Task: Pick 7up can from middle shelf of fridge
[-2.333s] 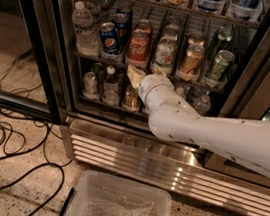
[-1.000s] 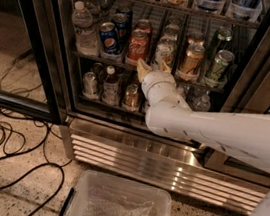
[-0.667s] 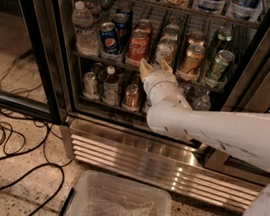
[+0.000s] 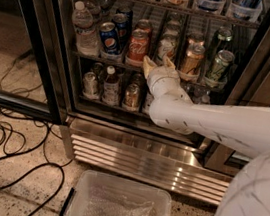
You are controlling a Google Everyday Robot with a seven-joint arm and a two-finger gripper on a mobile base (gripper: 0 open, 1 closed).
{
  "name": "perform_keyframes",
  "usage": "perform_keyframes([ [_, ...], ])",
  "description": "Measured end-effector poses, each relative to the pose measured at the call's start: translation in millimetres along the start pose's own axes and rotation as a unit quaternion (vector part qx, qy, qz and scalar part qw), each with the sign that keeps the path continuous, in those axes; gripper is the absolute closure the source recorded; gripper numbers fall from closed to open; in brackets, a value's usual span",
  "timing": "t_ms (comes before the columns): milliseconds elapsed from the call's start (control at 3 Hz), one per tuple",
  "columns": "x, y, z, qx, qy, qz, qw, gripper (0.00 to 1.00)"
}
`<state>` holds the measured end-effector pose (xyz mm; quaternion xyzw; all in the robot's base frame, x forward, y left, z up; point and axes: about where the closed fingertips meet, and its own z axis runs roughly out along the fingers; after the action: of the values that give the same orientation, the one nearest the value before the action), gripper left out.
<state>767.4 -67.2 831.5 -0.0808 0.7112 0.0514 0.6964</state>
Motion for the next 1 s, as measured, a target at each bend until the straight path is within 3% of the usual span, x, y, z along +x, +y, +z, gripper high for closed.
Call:
perform_keyframes([
  [667, 1, -2, 3, 0.000, 0.006, -0.013, 0.9999, 0.42],
  [1000, -5, 4, -20, -0.001, 0.007, -0.012, 0.9999, 0.36],
])
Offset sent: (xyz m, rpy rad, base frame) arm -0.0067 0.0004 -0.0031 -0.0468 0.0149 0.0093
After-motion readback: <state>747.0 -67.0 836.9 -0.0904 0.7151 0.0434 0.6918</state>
